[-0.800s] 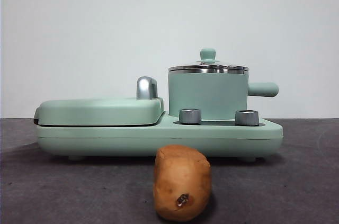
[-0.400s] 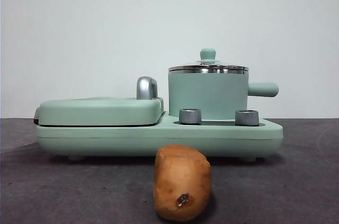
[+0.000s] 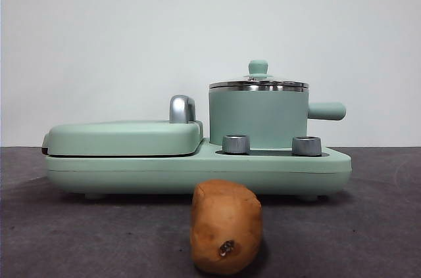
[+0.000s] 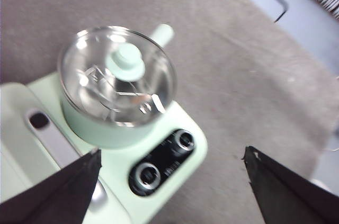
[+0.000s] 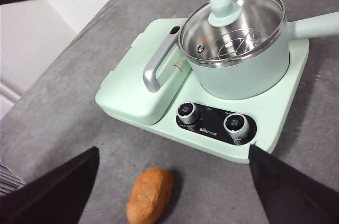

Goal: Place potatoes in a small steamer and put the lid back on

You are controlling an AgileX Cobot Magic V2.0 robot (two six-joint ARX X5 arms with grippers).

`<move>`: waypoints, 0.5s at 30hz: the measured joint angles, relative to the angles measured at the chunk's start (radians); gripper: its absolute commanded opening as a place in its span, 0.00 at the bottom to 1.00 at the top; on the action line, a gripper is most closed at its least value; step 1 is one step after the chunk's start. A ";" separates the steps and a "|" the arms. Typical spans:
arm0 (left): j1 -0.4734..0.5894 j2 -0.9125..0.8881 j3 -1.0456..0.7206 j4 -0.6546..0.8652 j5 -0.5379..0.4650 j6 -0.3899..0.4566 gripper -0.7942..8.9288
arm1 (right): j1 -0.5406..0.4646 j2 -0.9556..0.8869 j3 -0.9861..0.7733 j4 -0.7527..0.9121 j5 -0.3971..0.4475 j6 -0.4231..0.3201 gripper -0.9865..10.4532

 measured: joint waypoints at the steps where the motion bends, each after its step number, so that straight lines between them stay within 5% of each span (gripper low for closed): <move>1: -0.008 0.037 0.032 -0.003 -0.016 0.013 0.54 | 0.000 0.000 0.000 0.000 -0.002 0.005 0.48; 15: -0.099 0.406 0.192 0.184 -0.193 0.044 0.53 | 0.000 0.000 0.000 0.000 -0.019 0.018 0.48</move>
